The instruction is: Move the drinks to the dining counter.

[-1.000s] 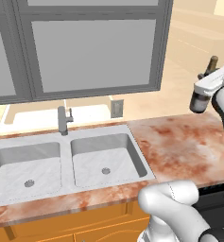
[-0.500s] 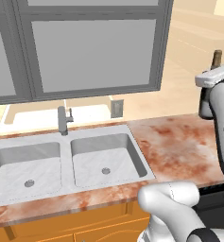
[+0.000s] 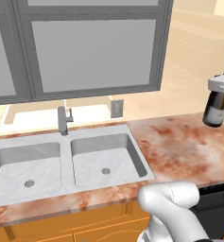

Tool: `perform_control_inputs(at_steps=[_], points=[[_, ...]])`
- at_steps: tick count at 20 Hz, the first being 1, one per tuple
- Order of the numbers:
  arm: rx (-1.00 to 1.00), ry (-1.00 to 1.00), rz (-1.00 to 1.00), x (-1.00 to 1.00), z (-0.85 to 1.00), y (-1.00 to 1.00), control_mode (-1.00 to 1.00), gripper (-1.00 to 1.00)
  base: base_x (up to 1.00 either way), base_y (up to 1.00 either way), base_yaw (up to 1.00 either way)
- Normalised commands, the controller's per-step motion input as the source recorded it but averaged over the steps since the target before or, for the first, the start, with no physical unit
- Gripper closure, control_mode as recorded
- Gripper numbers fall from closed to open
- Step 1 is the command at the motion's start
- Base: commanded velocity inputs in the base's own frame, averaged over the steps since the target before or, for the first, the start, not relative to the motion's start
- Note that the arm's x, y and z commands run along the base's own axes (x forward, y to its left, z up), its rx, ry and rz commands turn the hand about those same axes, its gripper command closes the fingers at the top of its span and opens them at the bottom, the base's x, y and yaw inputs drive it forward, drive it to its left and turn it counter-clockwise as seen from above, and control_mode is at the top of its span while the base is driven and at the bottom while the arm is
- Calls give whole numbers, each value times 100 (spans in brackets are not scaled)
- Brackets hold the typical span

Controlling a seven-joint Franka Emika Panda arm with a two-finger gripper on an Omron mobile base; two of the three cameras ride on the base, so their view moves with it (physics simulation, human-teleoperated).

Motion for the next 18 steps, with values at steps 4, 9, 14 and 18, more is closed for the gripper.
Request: perform_control_inputs(at_steps=[4, 9, 14, 18], points=[[8, 0, -2, -12, -3, 0, -100, 100, 0, 0, 0], [0, 0, -4, -13, -13, 0, -100, 100, 0, 0, 0], [0, 0, 0, 0, 0, 0, 100, 100, -3, -13, -15], [0, 0, 0, 0, 0, 0, 100, 100, -11, -6, -70]])
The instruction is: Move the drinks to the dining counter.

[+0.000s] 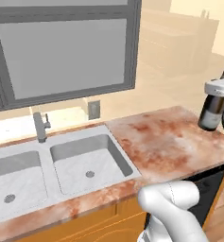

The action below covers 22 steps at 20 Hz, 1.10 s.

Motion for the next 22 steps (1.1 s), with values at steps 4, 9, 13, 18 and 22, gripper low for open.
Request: perform_control_inputs(at_steps=[4, 9, 13, 18, 22], points=[[0, 0, 0, 0, 0, 0, 100, 100, 0, 0, -100], [0, 0, 0, 0, 0, 0, 100, 100, 0, 0, -100], [0, 0, 0, 0, 0, 0, 100, 100, 0, 0, -100], [0, 0, 0, 0, 0, 0, 100, 100, 2, -2, -97], [0, 0, 0, 0, 0, 0, 100, 100, 24, -35, -73]])
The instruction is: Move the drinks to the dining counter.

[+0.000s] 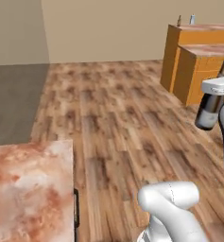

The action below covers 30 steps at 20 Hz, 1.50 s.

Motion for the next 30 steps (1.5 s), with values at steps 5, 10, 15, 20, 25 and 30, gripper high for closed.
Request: perform_control_inputs(at_steps=[5, 10, 15, 20, 25, 30], points=[[0, 0, 0, 0, 0, 0, 100, 100, 18, -4, -83], [0, 0, 0, 0, 0, 0, 100, 100, 94, 74, -58], [0, 0, 0, 0, 0, 0, 100, 100, 100, 100, -32], [0, 0, 0, 0, 0, 0, 100, 100, 100, 100, -43], [0, 0, 0, 0, 0, 0, 100, 100, 100, 100, -49], [0, 0, 0, 0, 0, 0, 100, 100, 100, 96, -28]])
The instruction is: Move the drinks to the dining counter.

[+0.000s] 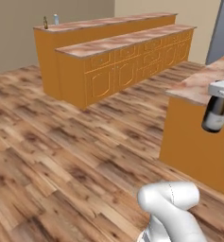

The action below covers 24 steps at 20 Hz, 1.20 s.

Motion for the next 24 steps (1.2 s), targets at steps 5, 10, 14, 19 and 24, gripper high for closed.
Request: perform_control_inputs(at_steps=[5, 10, 14, 19, 24], points=[[0, 0, 0, 0, 0, 0, 100, 100, 100, 48, 2], [0, 0, 0, 0, 0, 0, 100, 100, 100, 13, 9], [0, 0, 0, 0, 0, 0, 100, 100, 100, 17, 20], [0, 0, 0, 0, 0, 0, 100, 100, 100, 14, 14], [0, 0, 0, 0, 0, 0, 100, 100, 100, 24, 3]])
